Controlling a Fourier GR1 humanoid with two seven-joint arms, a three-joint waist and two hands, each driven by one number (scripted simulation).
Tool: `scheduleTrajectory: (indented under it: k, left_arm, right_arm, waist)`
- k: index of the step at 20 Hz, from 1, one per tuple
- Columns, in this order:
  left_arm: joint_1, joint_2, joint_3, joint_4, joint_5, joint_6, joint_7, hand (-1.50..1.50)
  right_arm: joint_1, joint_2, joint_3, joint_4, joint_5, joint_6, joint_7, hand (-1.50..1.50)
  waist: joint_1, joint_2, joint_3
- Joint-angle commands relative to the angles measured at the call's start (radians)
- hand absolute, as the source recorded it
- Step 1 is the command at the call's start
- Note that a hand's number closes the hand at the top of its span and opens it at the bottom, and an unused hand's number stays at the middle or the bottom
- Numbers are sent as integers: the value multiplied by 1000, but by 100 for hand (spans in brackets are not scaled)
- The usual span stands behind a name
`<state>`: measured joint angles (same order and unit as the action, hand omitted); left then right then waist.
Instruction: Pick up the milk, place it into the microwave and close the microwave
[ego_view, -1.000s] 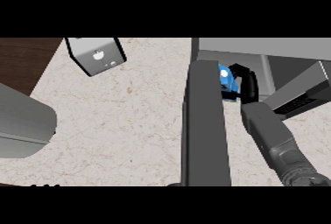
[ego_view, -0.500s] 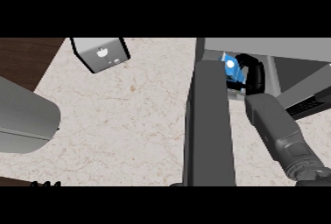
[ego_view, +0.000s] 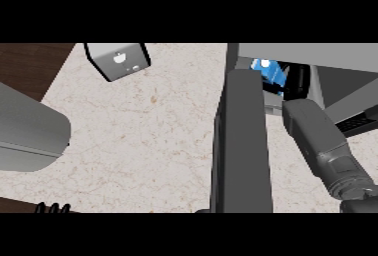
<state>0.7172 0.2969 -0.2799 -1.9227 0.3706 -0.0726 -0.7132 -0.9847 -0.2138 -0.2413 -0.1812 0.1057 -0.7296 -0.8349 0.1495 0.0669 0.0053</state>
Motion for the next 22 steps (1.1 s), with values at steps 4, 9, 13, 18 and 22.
scheduleTrajectory:
  k: [4, 9, 13, 18, 22]
  left_arm:
    - [-25, 5, 7, 29, 10, -13, 11, -150]
    - [-38, 3, 11, 6, 0, -5, 4, -150]
    - [-57, 23, 9, 18, -11, -20, 17, -150]
    - [-68, 10, -7, 39, -18, -13, 26, -150]
    - [-77, -4, -8, 41, -22, 3, 29, -150]
  right_arm:
    - [-4, 21, -17, 9, 9, -152, -36, 150]
    - [108, -105, 33, 175, 89, -365, 209, -150]
    - [92, -96, 115, 179, 170, -442, 334, -150]
    - [-10, 0, 183, 156, 232, -217, 251, -150]
    - [-35, 33, 197, 161, 245, -159, 243, -150]
  waist:
    - [8, 4, 0]
    - [13, 43, -16]
    - [50, 31, -9]
    - [59, 12, 2]
    - [52, 12, 3]
